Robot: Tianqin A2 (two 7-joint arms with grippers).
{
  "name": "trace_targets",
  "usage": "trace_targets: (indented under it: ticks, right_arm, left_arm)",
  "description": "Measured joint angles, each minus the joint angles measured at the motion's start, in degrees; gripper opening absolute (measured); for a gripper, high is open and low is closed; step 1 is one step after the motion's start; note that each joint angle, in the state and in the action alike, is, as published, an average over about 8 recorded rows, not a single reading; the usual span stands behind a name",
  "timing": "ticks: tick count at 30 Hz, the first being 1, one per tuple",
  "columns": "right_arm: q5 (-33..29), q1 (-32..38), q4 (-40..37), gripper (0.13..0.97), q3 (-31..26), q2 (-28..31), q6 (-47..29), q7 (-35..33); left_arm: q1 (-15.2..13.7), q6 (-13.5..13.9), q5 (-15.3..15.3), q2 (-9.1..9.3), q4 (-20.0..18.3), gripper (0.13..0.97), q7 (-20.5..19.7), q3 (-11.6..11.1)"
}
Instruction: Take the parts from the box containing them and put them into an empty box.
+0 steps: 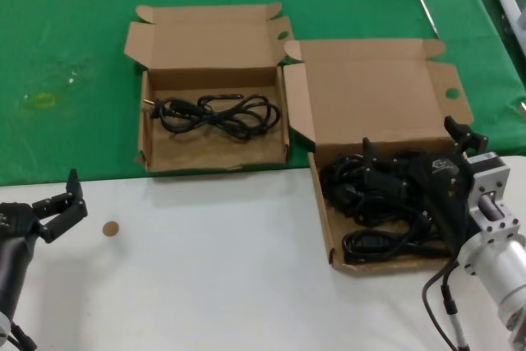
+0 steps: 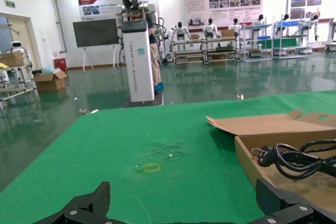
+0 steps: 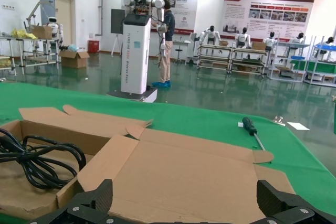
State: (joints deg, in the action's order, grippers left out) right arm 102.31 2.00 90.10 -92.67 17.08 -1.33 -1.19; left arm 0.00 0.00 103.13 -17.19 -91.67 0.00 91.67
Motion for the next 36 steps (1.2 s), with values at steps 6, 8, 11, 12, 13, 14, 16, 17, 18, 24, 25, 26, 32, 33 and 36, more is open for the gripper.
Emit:
trace_targets:
  ticks: [6,8,11,12,13,14,16,17,18,24,25,26,32,33,36]
  right_arm:
    - [0.0,0.0,0.0,0.966,0.0,0.0,0.0,0.0]
    - [0.0,0.0,0.0,0.966,0.0,0.0,0.0,0.0]
    - [0.0,0.0,0.0,0.966,0.0,0.0,0.0,0.0]
    - [0.0,0.0,0.0,0.966,0.0,0.0,0.0,0.0]
    - [0.0,0.0,0.0,0.966,0.0,0.0,0.0,0.0]
    - [0.0,0.0,0.0,0.966,0.0,0.0,0.0,0.0]
    - [0.0,0.0,0.0,0.966,0.0,0.0,0.0,0.0]
    - [0.0,0.0,0.0,0.966,0.0,0.0,0.0,0.0]
    - [0.0,0.0,0.0,0.966,0.0,0.0,0.0,0.0]
    - [0.0,0.0,0.0,0.966,0.0,0.0,0.0,0.0]
    - [0.0,0.0,0.0,0.966,0.0,0.0,0.0,0.0]
    - [0.0,0.0,0.0,0.966,0.0,0.0,0.0,0.0]
    - [0.0,0.0,0.0,0.966,0.0,0.0,0.0,0.0]
    - [0.0,0.0,0.0,0.966,0.0,0.0,0.0,0.0]
    - [0.0,0.0,0.0,0.966,0.0,0.0,0.0,0.0]
  left_arm:
    - [0.0,0.0,0.0,0.00,0.0,0.966,0.0,0.0]
    - [0.0,0.0,0.0,0.00,0.0,0.966,0.0,0.0]
    - [0.0,0.0,0.0,0.00,0.0,0.966,0.0,0.0]
    - [0.0,0.0,0.0,0.00,0.0,0.966,0.0,0.0]
    - [0.0,0.0,0.0,0.00,0.0,0.966,0.0,0.0]
    - [0.0,0.0,0.0,0.00,0.0,0.966,0.0,0.0]
    - [0.0,0.0,0.0,0.00,0.0,0.966,0.0,0.0]
    - [0.0,0.0,0.0,0.00,0.0,0.966,0.0,0.0]
    - [0.0,0.0,0.0,0.00,0.0,0.966,0.0,0.0]
    - [0.0,0.0,0.0,0.00,0.0,0.966,0.0,0.0]
    - [0.0,0.0,0.0,0.00,0.0,0.966,0.0,0.0]
    - [0.0,0.0,0.0,0.00,0.0,0.966,0.0,0.0]
    - [0.0,0.0,0.0,0.00,0.0,0.966,0.0,0.0]
    - [0.0,0.0,0.0,0.00,0.0,0.966,0.0,0.0]
    - [0.0,0.0,0.0,0.00,0.0,0.966,0.0,0.0]
